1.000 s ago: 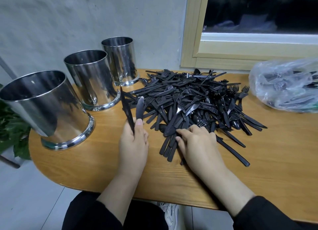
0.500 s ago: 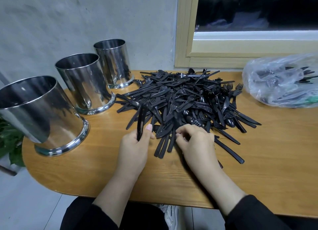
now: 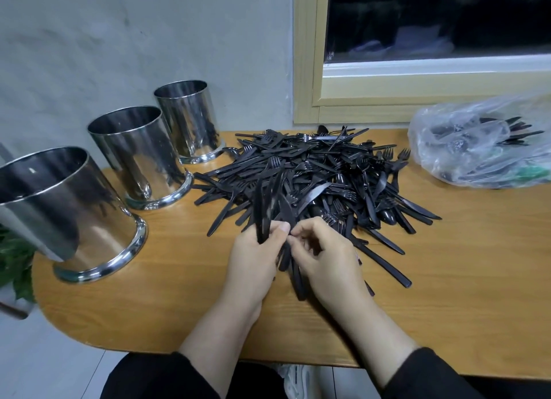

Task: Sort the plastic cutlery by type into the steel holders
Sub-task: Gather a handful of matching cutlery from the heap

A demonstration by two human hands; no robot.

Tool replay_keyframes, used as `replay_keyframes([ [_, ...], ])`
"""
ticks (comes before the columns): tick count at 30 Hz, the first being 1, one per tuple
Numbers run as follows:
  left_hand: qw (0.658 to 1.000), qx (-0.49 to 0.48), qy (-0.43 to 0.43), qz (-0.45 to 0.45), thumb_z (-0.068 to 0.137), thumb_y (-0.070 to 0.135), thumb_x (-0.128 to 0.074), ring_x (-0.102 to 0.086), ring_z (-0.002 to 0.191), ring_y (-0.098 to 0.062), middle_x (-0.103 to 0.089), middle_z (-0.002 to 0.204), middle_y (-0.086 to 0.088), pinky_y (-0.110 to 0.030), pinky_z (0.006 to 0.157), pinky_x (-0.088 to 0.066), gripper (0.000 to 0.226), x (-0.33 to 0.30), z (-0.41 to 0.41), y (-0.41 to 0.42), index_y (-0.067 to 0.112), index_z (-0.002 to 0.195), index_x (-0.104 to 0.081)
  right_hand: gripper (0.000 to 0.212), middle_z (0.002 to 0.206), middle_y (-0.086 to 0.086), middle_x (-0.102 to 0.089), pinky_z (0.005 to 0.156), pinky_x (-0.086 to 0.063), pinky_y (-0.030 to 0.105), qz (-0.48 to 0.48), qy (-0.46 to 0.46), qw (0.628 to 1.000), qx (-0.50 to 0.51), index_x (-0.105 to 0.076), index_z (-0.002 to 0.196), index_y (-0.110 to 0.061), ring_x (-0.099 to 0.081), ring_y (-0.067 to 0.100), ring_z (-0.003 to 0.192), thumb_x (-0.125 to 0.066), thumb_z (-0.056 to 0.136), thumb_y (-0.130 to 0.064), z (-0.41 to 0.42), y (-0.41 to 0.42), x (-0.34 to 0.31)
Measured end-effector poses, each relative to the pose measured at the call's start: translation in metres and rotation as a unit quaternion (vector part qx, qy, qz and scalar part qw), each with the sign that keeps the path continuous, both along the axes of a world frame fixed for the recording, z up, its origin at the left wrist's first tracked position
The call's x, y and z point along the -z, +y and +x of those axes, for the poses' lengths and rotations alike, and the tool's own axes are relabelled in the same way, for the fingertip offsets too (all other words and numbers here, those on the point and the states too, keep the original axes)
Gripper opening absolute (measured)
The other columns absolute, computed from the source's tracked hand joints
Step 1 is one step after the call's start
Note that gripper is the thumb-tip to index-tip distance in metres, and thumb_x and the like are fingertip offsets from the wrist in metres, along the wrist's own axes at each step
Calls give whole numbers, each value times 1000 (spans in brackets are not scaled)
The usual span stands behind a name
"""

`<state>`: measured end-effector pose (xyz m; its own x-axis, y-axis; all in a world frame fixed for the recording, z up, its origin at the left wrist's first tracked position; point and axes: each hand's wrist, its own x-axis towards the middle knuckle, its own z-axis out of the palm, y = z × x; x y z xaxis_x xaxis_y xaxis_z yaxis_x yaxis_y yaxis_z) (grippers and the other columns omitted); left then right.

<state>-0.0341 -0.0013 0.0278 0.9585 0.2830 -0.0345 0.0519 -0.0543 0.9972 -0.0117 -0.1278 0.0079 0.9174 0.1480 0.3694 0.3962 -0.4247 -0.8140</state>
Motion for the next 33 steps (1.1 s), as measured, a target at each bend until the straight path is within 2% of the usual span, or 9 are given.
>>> replay_keyframes([
  [5, 996, -88, -26, -16, 106, 44, -48, -45, 54, -12, -51, 60, 9, -34, 61, -38, 33, 3, 3, 18, 18, 92, -63, 6, 85, -15, -62, 77, -50, 28, -41, -23, 999, 9, -65, 97, -28, -57, 7, 85, -69, 93, -29, 2, 0, -1],
  [8, 983, -153, -97, 36, 109, 40, -39, -54, 58, -14, -62, 65, 4, -36, 65, -44, 30, -3, 5, 36, 21, 97, -58, 20, 101, -15, -62, 94, -43, 34, -163, -71, 984, 22, -64, 116, -27, -53, 9, 99, -57, 98, -36, 11, 2, -5],
  [11, 964, -196, -166, 65, 111, 32, -36, -64, 67, -17, -55, 61, 2, -30, 77, -50, 18, -11, 8, 50, 27, 101, -51, 35, 104, -9, -56, 90, -37, 42, -285, -79, 954, 40, -56, 133, -31, -51, 20, 98, -50, 101, -42, 22, 11, -4],
  [14, 967, -170, -177, 70, 111, 30, -37, -58, 63, -17, -49, 65, 8, -41, 74, -57, 16, -3, 10, 55, 35, 106, -51, 35, 98, -7, -52, 82, -34, 42, -339, -83, 935, 58, -58, 132, -33, -50, 21, 90, -48, 101, -44, 25, 16, 4],
  [16, 975, -149, -134, 100, 109, 34, -40, -56, 62, -14, -51, 65, 9, -48, 72, -59, 14, 6, 11, 55, 32, 104, -53, 31, 96, -7, -51, 79, -33, 41, -350, -91, 930, 70, -64, 125, -33, -49, 21, 88, -50, 100, -45, 26, 17, 7],
  [19, 982, -111, -76, 136, 107, 38, -43, -57, 60, -14, -53, 63, 4, -45, 68, -54, 21, 14, 12, 55, 28, 92, -54, 25, 97, -8, -50, 80, -27, 38, -348, -82, 931, 79, -66, 114, -32, -49, 20, 90, -48, 101, -43, 28, 17, 8],
  [26, 992, -64, -32, 107, 97, 49, -55, -47, 56, -13, -53, 63, 7, -37, 57, -40, 17, 19, 13, 59, 37, 88, -63, 12, 86, -11, -46, 77, -16, 32, -286, -44, 952, 102, -55, 89, -30, -46, 17, 84, -58, 96, -40, 30, 13, 8],
  [29, 994, -70, -26, 85, 97, 48, -58, -47, 57, -15, -53, 64, 5, -38, 58, -41, 14, 21, 13, 60, 38, 89, -65, 11, 85, -12, -50, 80, -20, 33, -277, -18, 956, 98, -51, 91, -31, -48, 15, 85, -60, 94, -37, 31, 11, 6],
  [33, 993, -67, -28, 98, 97, 46, -58, -49, 58, -9, -53, 61, 14, -32, 60, -41, 19, 21, 13, 58, 32, 88, -67, 9, 86, -12, -54, 84, -21, 32, -268, -6, 958, 100, -60, 100, -28, -53, 15, 87, -60, 92, -31, 33, 8, 6],
])
